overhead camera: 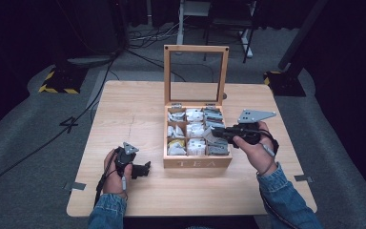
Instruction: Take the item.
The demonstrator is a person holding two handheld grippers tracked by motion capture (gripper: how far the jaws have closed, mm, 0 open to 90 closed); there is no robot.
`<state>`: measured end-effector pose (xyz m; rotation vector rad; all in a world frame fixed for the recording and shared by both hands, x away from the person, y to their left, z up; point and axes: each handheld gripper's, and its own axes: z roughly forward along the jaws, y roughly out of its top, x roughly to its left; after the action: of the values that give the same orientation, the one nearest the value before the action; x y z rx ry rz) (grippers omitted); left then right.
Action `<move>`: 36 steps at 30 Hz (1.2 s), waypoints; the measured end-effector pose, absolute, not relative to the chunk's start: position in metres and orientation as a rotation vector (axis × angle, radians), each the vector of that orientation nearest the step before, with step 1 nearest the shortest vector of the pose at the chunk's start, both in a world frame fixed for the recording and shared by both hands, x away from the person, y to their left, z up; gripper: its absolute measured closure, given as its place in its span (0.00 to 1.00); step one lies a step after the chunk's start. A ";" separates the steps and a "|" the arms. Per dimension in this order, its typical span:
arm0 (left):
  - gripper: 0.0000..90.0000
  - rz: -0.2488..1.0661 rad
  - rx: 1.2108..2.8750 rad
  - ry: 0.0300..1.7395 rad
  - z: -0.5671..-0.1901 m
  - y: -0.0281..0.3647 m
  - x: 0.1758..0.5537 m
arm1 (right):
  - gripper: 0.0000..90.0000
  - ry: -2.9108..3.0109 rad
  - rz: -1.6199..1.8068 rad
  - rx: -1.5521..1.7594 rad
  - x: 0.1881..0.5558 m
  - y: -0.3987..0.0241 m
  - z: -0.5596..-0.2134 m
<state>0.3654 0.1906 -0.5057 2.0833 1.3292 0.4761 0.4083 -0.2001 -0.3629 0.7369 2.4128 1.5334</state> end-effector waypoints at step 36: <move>0.00 0.474 2.086 1.324 -0.506 0.189 0.370 | 0.96 2.154 1.359 1.127 0.441 -0.303 -0.379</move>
<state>0.3697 0.1886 -0.5058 2.0856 1.3236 0.4739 0.4412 -0.3026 -0.3794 1.1268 2.1540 1.3587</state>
